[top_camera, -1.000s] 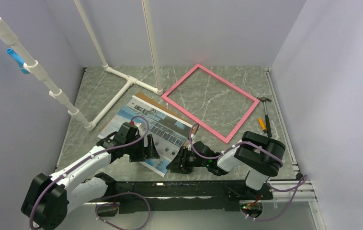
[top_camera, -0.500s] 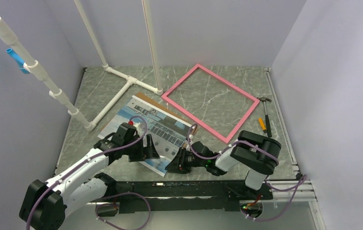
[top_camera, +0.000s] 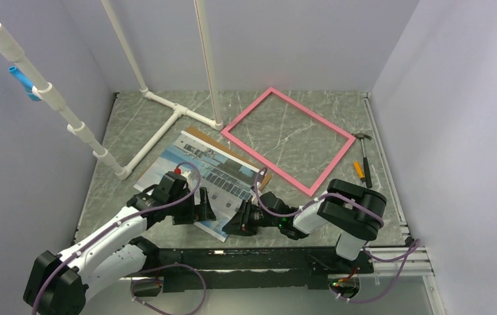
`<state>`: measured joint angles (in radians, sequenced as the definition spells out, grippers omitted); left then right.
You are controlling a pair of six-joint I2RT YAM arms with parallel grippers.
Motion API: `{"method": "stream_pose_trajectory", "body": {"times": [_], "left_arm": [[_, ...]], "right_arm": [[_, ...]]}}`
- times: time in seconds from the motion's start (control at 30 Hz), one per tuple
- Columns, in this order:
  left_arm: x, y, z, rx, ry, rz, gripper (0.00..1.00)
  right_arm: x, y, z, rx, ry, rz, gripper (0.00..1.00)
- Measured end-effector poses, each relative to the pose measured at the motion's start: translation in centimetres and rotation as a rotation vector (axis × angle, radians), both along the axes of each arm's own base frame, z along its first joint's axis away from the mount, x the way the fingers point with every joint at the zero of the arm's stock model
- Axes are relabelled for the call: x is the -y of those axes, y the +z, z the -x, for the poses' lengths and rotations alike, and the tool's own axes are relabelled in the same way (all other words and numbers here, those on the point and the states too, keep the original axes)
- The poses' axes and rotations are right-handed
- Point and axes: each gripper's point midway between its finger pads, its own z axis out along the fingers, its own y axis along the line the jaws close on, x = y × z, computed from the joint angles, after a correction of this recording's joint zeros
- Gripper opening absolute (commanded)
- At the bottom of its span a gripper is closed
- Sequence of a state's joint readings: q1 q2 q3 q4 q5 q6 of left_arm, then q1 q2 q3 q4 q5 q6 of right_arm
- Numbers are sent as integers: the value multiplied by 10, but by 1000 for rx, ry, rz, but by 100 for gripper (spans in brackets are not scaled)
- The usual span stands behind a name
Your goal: Take the photo out of the frame
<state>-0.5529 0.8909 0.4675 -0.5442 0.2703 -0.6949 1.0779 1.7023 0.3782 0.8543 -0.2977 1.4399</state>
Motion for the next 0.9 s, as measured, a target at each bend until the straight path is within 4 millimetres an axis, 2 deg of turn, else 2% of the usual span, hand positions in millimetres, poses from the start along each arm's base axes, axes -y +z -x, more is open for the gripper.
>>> {"method": "stream_pose_trajectory", "body": {"times": [0.23, 0.4, 0.6, 0.73, 0.9], "left_arm": [[-8, 2, 3, 1, 40, -27, 96], [-6, 2, 0, -6, 47, -21, 96], [-4, -10, -4, -47, 65, -46, 96], [-3, -16, -9, -56, 79, -60, 96], [-4, -16, -12, -48, 92, -63, 96]], "right_arm": [[-11, 10, -5, 20, 5, -26, 39], [-9, 3, -5, 11, 8, 18, 46], [0, 2, 0, 4, 6, 47, 43], [7, -2, 6, -8, 9, 63, 36], [6, -7, 7, -23, 9, 63, 33]]}}
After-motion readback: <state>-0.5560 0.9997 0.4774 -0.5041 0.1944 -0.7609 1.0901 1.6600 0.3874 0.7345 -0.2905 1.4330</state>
